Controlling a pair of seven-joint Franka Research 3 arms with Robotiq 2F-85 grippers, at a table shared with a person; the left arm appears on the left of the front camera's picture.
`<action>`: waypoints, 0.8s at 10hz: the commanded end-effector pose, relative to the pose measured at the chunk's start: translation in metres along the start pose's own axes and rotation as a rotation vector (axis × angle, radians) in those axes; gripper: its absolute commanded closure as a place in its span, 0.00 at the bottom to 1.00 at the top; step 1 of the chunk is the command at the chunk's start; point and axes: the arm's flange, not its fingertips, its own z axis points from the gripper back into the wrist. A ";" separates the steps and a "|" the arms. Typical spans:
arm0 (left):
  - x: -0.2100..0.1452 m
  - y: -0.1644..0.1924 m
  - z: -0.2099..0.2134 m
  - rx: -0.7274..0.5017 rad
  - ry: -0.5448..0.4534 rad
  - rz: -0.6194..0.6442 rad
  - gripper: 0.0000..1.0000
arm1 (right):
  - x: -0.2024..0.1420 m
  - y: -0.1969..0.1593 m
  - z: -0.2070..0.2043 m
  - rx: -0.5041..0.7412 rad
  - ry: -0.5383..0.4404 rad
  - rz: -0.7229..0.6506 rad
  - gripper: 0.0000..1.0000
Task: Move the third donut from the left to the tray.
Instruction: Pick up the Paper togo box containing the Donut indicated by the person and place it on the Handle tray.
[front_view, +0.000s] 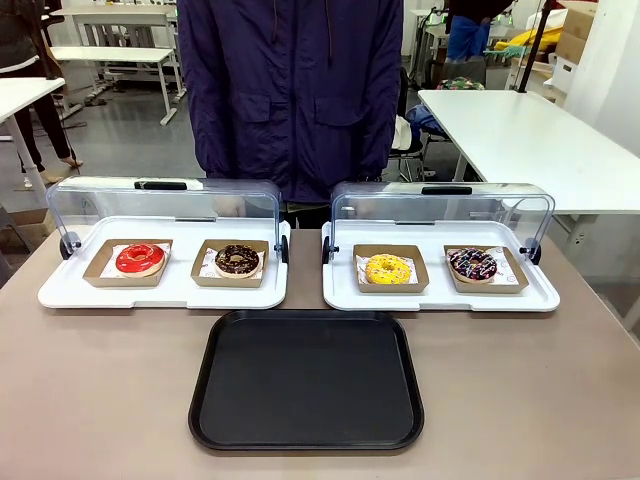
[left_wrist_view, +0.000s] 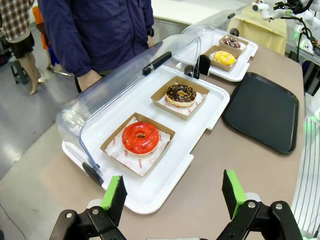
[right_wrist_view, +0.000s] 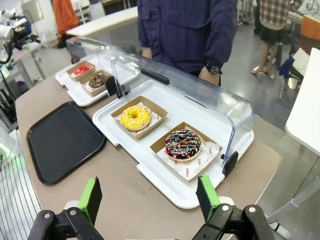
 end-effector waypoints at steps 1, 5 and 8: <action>0.001 0.000 0.001 -0.008 -0.001 -0.008 0.00 | 0.003 -0.002 -0.001 -0.005 -0.025 0.012 0.00; 0.001 0.000 0.001 -0.008 -0.001 -0.008 0.00 | 0.003 -0.002 -0.001 -0.005 -0.025 0.012 0.00; 0.001 0.000 0.001 -0.008 -0.001 -0.008 0.00 | 0.003 -0.002 -0.001 -0.005 -0.025 0.012 0.00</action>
